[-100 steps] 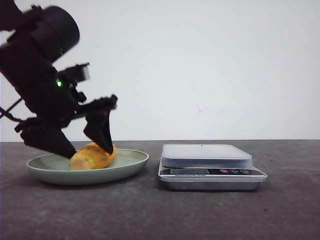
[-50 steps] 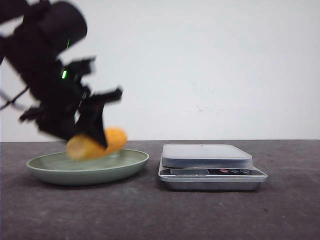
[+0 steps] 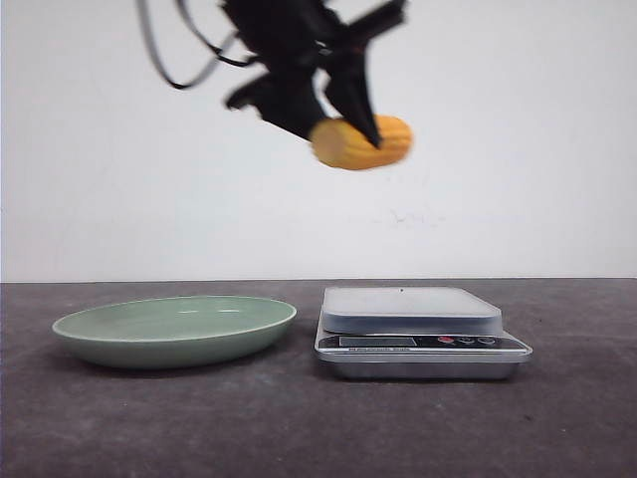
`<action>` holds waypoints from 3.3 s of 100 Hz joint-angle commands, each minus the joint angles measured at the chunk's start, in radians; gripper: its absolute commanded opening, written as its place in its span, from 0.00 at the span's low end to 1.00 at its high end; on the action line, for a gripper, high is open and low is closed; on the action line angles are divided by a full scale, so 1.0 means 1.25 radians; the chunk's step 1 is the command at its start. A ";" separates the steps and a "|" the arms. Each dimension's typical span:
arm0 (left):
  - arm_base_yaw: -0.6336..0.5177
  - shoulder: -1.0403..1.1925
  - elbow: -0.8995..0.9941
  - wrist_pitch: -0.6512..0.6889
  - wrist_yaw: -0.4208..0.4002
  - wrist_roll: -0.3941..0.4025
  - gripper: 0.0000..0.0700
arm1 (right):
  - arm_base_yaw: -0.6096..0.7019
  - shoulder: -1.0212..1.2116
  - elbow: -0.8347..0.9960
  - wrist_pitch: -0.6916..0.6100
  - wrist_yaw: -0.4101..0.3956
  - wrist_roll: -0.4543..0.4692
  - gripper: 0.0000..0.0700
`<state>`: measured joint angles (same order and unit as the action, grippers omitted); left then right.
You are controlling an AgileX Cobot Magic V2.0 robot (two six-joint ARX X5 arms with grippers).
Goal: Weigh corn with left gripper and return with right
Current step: 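Carry the corn cob over the scale and lower it onto the pan, then open the left gripper and raise it away from the scale, then lower the right gripper over the corn cob on the scale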
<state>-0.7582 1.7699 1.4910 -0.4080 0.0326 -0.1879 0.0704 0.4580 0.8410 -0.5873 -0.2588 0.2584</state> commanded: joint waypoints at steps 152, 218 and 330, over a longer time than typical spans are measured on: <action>-0.050 0.138 0.060 -0.099 -0.053 -0.062 0.63 | 0.001 0.003 0.016 -0.010 -0.002 -0.013 0.77; -0.036 -0.526 0.060 -0.328 -0.303 0.023 0.63 | 0.066 0.141 0.016 0.008 -0.027 -0.021 0.77; -0.036 -1.150 -0.362 -0.703 -0.444 -0.362 0.63 | 0.362 0.883 0.216 0.213 0.177 0.058 0.90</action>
<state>-0.7959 0.3332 1.0447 -1.3102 -0.5259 -0.6193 0.5152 1.5246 1.0916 -0.3370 -0.0463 0.2996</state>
